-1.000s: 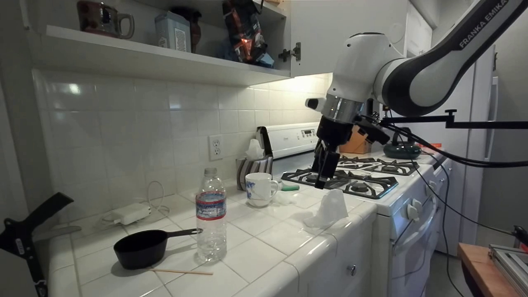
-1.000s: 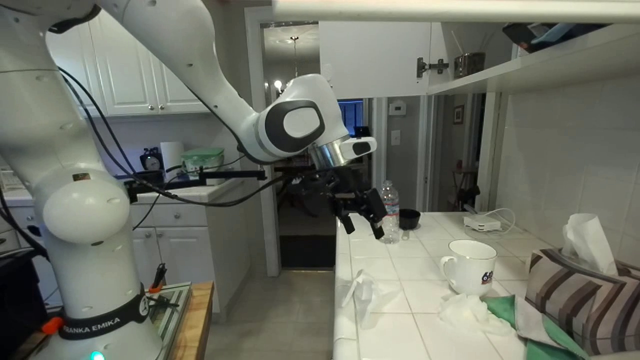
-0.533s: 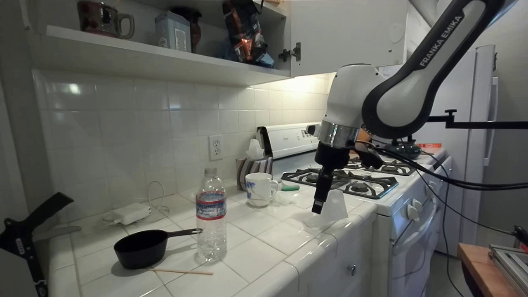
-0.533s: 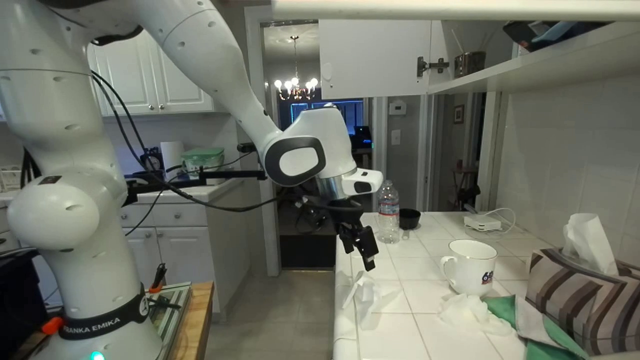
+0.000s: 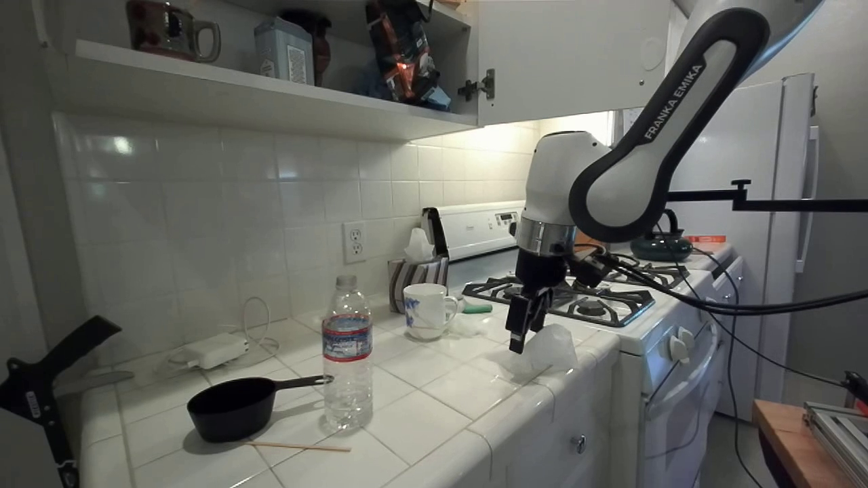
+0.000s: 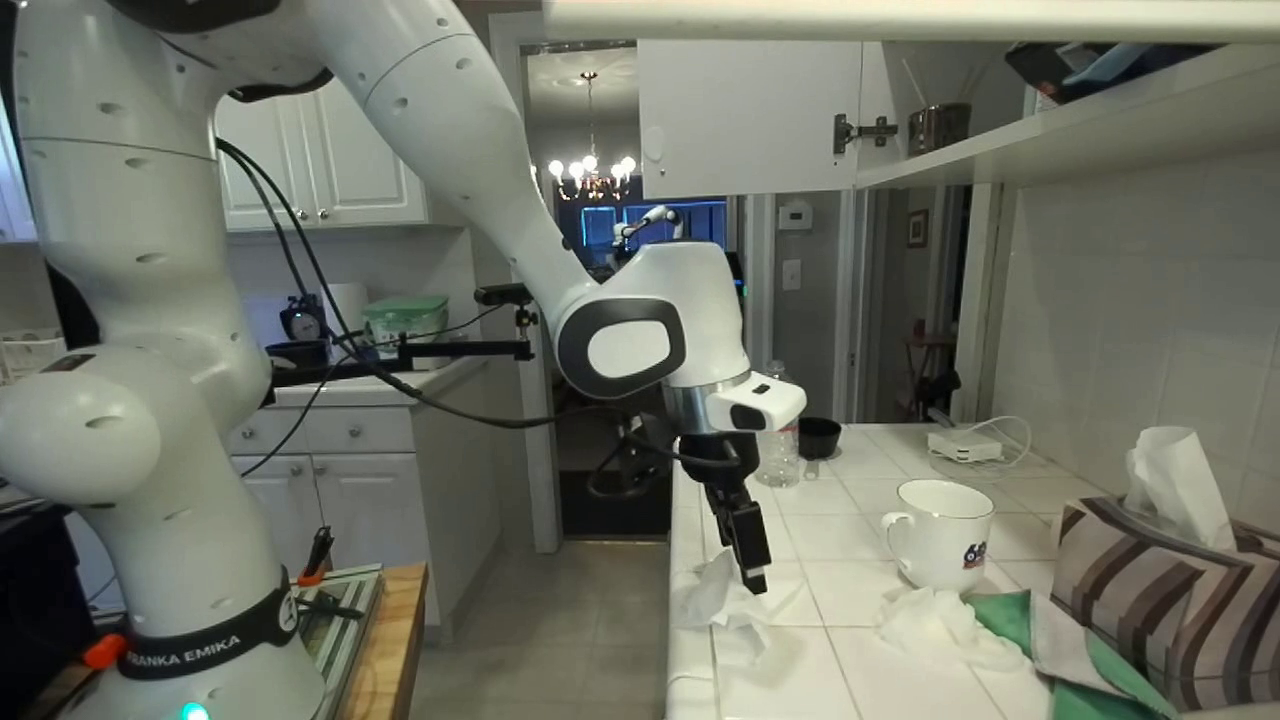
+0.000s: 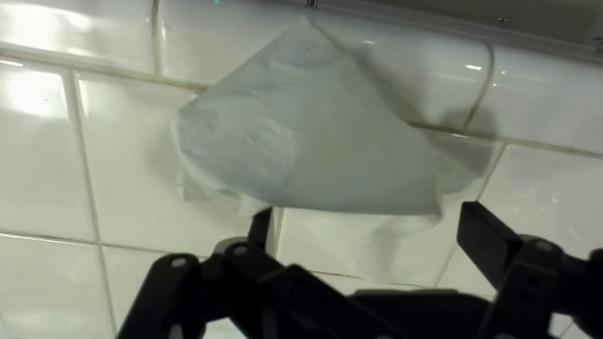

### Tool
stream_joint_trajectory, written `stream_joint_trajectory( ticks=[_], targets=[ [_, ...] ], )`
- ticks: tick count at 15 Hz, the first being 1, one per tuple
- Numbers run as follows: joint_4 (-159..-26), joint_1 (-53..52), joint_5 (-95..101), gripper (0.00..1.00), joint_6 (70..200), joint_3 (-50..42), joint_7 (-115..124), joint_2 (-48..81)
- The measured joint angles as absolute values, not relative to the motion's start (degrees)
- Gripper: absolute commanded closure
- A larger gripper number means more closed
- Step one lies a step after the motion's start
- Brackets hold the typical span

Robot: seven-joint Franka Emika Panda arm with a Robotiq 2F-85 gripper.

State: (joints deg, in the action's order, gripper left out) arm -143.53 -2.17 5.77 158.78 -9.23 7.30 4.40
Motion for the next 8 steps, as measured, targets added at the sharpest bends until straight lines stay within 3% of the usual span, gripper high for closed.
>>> stream_joint_trajectory(
  ticks=[8],
  targets=[
    [-144.43,0.15,6.04,0.00,150.22,-8.12,5.43,-2.78]
  ],
)
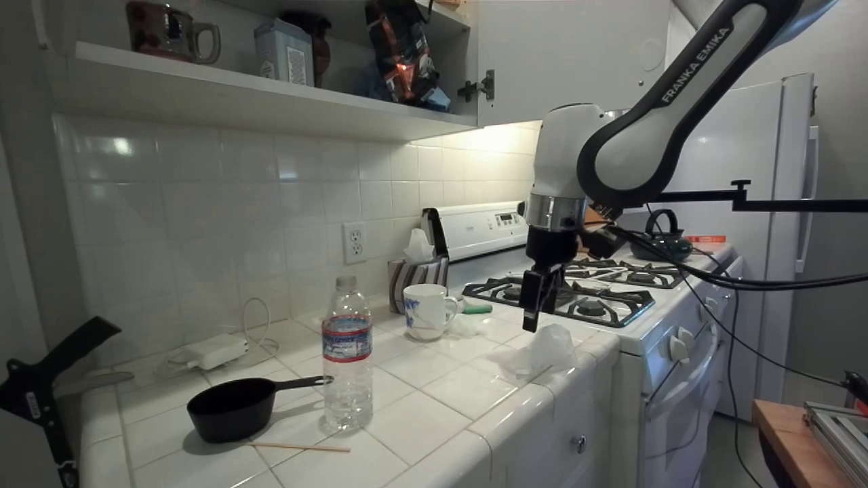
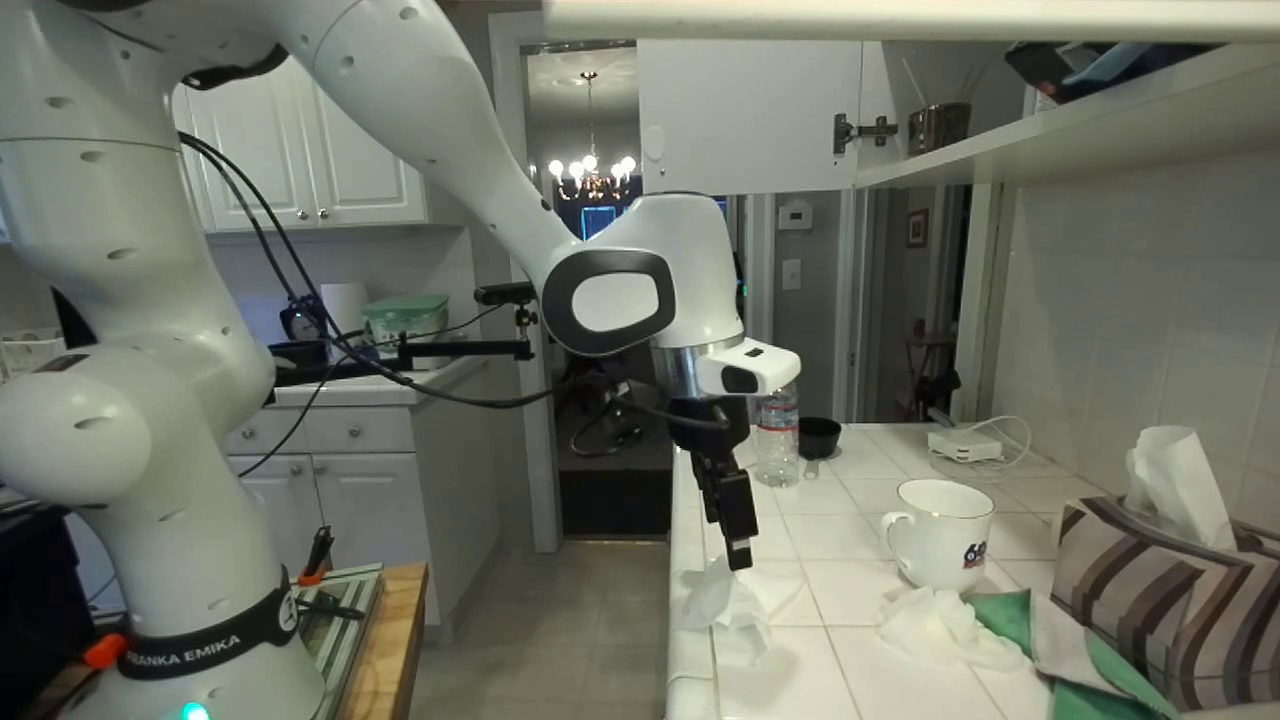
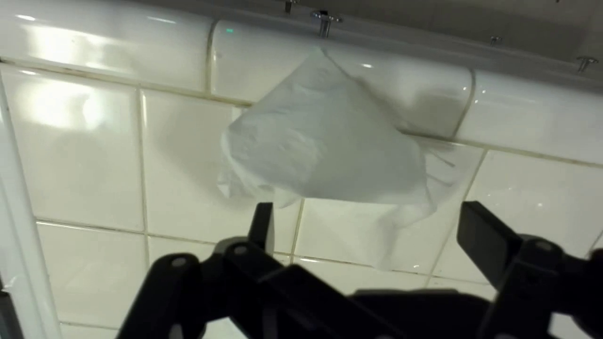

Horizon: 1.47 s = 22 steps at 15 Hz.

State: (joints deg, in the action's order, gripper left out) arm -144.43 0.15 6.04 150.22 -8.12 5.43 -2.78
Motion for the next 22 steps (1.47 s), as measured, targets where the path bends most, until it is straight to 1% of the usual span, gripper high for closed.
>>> stream_joint_trajectory(
  ticks=[4,8,13,17,22],
  targets=[
    [-146.98,2.10,8.96,0.00,146.64,-7.48,4.05,-6.61],
    [-148.39,3.47,11.19,0.00,152.22,-6.29,6.51,-5.95],
    [-148.22,3.51,11.19,0.00,152.88,-5.80,7.11,-5.42],
    [-145.96,3.49,11.76,0.00,155.07,-4.56,7.03,-1.47],
    [-142.20,3.34,13.09,0.00,153.60,-4.45,7.92,4.73]
  ],
)
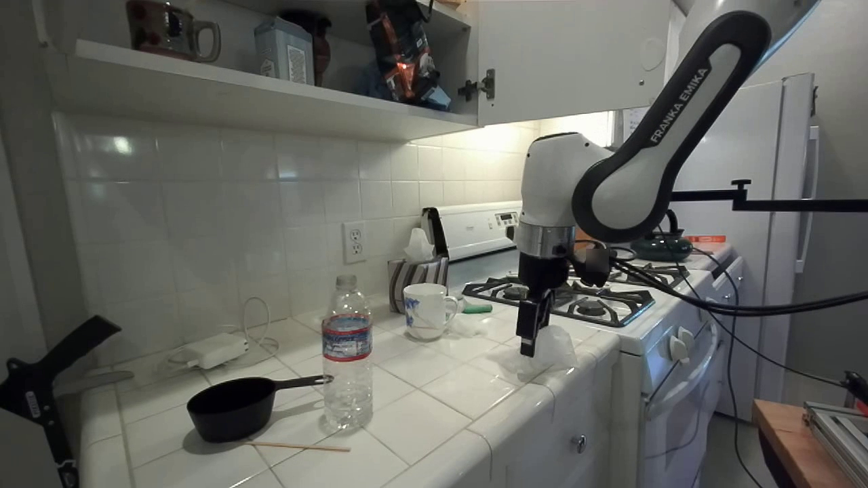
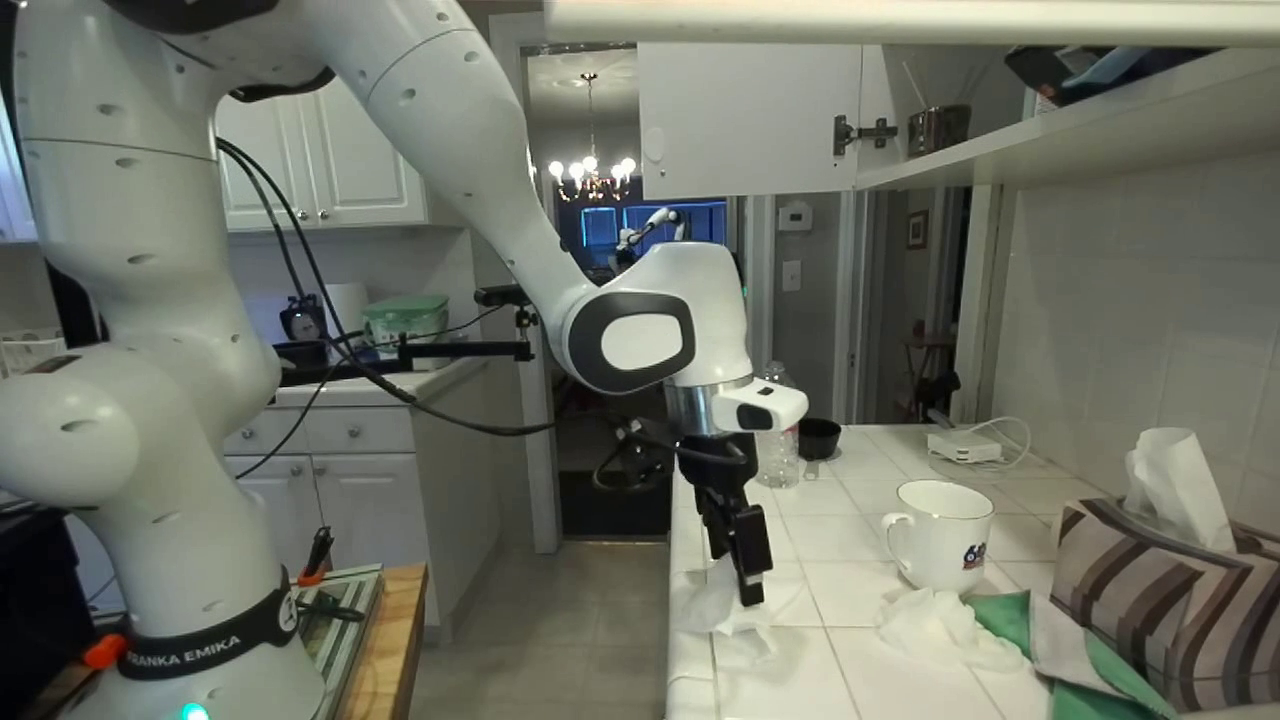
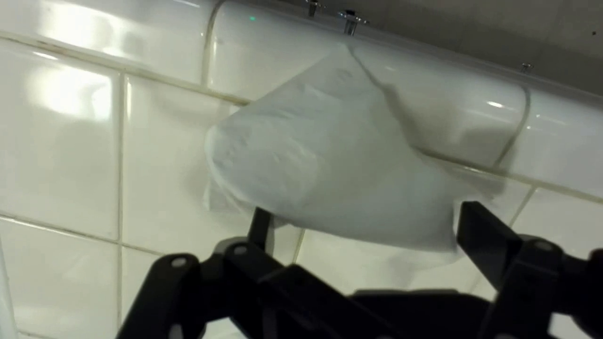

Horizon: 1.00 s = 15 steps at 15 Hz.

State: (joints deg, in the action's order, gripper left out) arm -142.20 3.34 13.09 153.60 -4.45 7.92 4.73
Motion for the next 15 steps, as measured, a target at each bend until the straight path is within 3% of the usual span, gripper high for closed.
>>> stream_joint_trajectory(
  ticks=[1,2,13,15],
  targets=[
    [-142.10,3.34,13.76,0.00,152.69,-4.63,8.53,5.15],
    [-142.18,3.34,14.24,0.22,151.74,-4.81,9.06,5.28],
    [-141.94,2.66,16.10,0.98,150.48,-5.58,15.07,6.68],
    [-140.91,2.49,16.15,1.00,151.50,-5.59,16.38,7.33]
  ],
)
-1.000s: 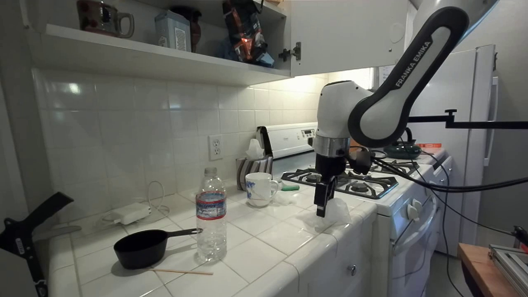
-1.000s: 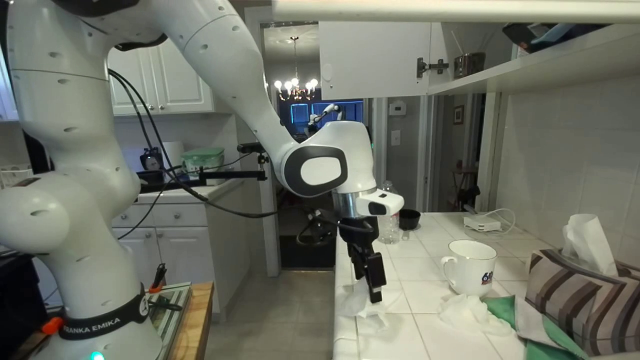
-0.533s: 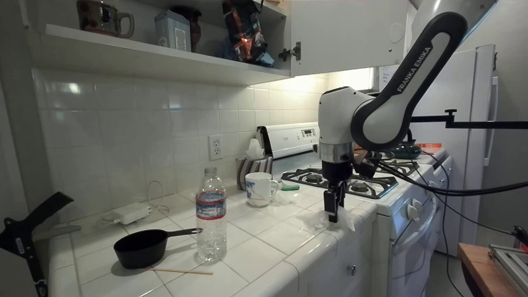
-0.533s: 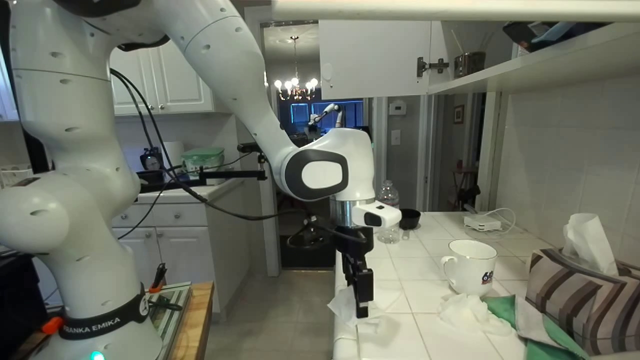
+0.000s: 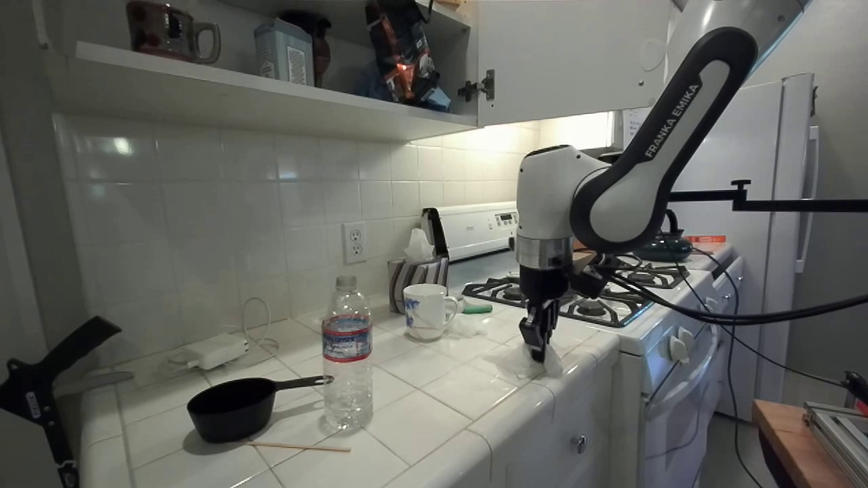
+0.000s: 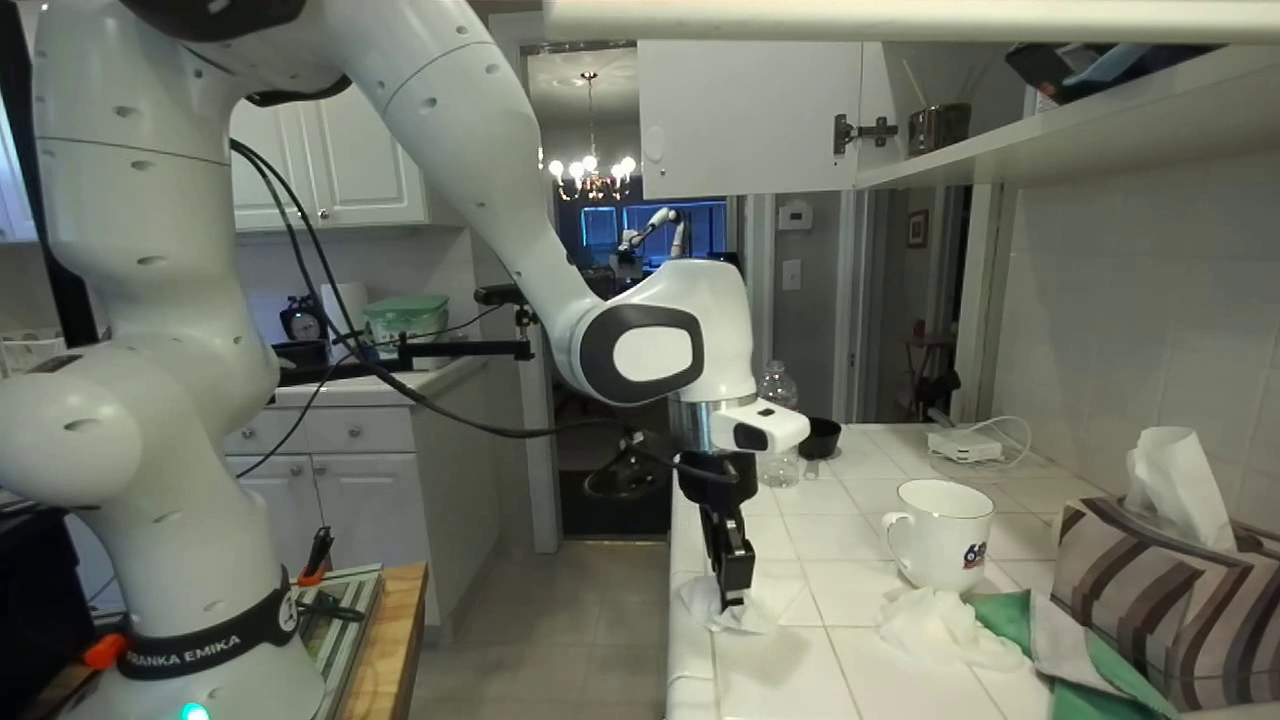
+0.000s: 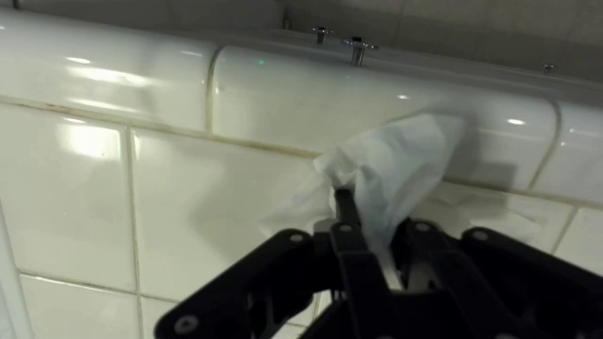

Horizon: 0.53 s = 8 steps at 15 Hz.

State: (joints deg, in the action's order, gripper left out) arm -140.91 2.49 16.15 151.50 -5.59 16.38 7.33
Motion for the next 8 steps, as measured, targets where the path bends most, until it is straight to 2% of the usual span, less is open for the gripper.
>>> stream_joint_trajectory(
  ticks=[8],
  targets=[
    [-126.46,1.65,15.78,1.00,149.48,-5.92,18.04,16.88]
  ],
)
